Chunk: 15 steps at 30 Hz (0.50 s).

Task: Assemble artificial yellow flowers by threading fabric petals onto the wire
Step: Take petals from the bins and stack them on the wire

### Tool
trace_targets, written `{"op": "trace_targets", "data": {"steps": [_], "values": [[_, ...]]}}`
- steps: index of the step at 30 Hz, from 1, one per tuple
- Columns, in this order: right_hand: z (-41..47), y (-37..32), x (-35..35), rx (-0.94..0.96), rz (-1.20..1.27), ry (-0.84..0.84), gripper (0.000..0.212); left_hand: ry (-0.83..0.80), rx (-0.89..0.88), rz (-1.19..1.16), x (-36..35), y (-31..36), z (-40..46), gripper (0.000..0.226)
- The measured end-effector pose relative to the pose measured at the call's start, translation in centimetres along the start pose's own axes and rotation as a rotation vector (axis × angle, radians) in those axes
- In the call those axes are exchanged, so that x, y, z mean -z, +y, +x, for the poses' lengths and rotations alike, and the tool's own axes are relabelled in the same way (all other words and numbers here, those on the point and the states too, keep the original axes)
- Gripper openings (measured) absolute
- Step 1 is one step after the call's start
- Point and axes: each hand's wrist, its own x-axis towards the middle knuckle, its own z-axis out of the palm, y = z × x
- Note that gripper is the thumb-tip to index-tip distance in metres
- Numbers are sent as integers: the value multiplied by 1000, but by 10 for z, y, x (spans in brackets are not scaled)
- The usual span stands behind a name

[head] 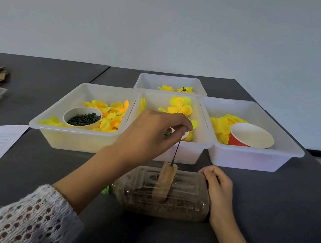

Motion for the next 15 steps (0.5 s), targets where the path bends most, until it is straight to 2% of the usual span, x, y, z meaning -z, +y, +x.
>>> {"op": "trace_targets", "data": {"steps": [6, 10, 12, 13, 15], "values": [[-3, -6, -3, 58, -18, 65, 22, -72, -73, 120, 6, 2, 6, 12], [9, -36, 19, 493, -135, 329, 15, -153, -172, 232, 15, -1, 7, 15], [50, -55, 45, 608, -291, 471, 13, -233, -173, 242, 16, -4, 5, 16], [77, -62, 59, 576, -417, 526, 15, -268, -165, 236, 16, -6, 3, 16], [131, -67, 85, 333, -744, 497, 31, -305, -157, 222, 12, -9, -4, 16]]}}
